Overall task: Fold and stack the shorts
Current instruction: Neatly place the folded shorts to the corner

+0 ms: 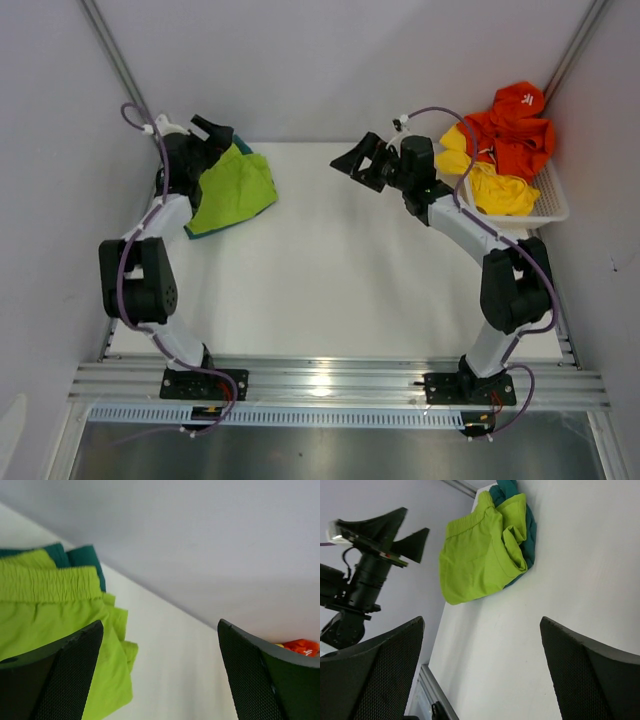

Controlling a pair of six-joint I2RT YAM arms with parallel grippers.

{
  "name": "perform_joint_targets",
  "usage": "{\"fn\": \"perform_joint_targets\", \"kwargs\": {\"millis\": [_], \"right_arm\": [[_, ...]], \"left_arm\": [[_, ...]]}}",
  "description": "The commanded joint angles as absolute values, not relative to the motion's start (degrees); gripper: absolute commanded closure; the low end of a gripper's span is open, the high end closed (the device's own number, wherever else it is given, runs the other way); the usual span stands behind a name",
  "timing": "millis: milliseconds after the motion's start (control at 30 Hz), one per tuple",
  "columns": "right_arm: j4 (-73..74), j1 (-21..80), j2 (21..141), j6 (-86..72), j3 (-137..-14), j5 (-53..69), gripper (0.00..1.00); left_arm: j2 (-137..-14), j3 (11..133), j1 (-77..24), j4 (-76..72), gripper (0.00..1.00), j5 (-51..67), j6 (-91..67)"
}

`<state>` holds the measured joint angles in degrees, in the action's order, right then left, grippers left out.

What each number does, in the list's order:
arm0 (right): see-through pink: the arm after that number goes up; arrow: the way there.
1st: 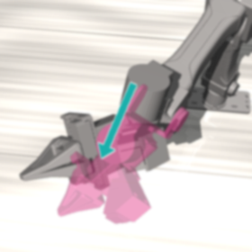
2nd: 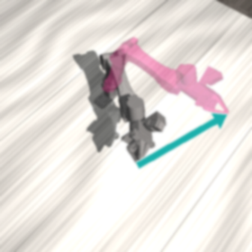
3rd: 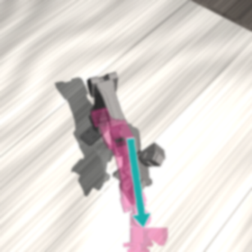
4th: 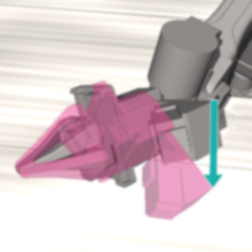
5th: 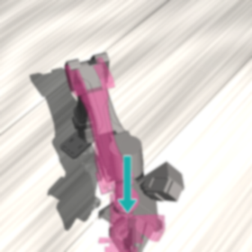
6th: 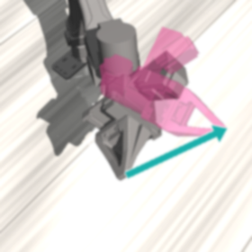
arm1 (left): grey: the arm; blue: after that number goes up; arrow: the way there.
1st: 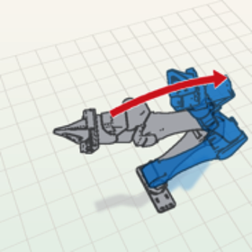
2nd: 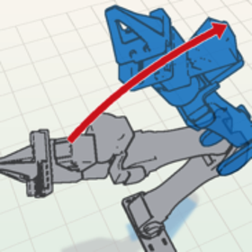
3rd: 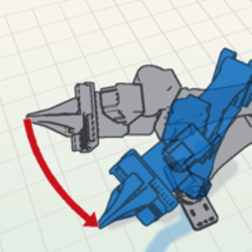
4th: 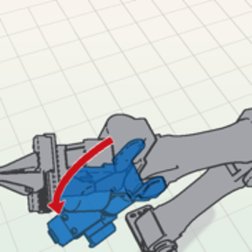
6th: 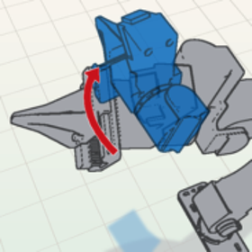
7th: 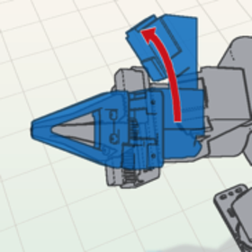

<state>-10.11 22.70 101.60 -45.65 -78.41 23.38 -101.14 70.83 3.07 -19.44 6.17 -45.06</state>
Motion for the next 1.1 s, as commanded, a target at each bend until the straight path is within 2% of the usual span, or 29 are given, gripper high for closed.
{"fn": "perform_joint_targets", "kwargs": {"millis": [0, 167, 267, 467, 600, 700, 867, 1067], "right_arm": [[-10.11, 22.59, 96.25, -42.19, -74.99, 23.03, 0.01], [-9.67, 22.50, 95.01, -42.54, -73.56, 23.99, 0.01], [-9.32, 22.50, 94.31, -42.19, -72.78, 24.00, 0.01], [-9.14, 22.41, 93.87, -41.57, -70.84, 24.08, 0.01], [-10.02, 22.41, 94.13, -42.89, -70.58, 25.22, 0.01], [-9.23, 22.59, 93.52, -42.63, -70.31, 25.49, 0.01], [-5.81, 23.11, 89.74, -39.47, -68.65, 24.52, 0.01], [-0.80, 23.47, 82.90, -35.86, -63.20, 22.33, 0.01]], "left_arm": [[-96.94, 68.04, 3.69, -17.65, 0.03, 2.98, -39.63], [-105.35, 62.40, 7.11, -30.39, 0.03, 6.76, -47.62], [-110.28, 61.35, 8.87, -32.51, 0.04, 5.98, -48.69], [-113.29, 55.72, 12.74, -40.16, 0.03, 5.97, -52.29], [-111.02, 58.44, 12.48, -35.95, 0.03, 7.38, -50.45], [-104.17, 58.71, 11.96, -31.48, 0.03, 6.77, -48.52], [-92.74, 67.84, 8.27, -6.71, 0.02, 2.56, -39.38], [-83.69, 68.91, 3.69, 13.23, 0.01, -5.97, -37.09]]}}
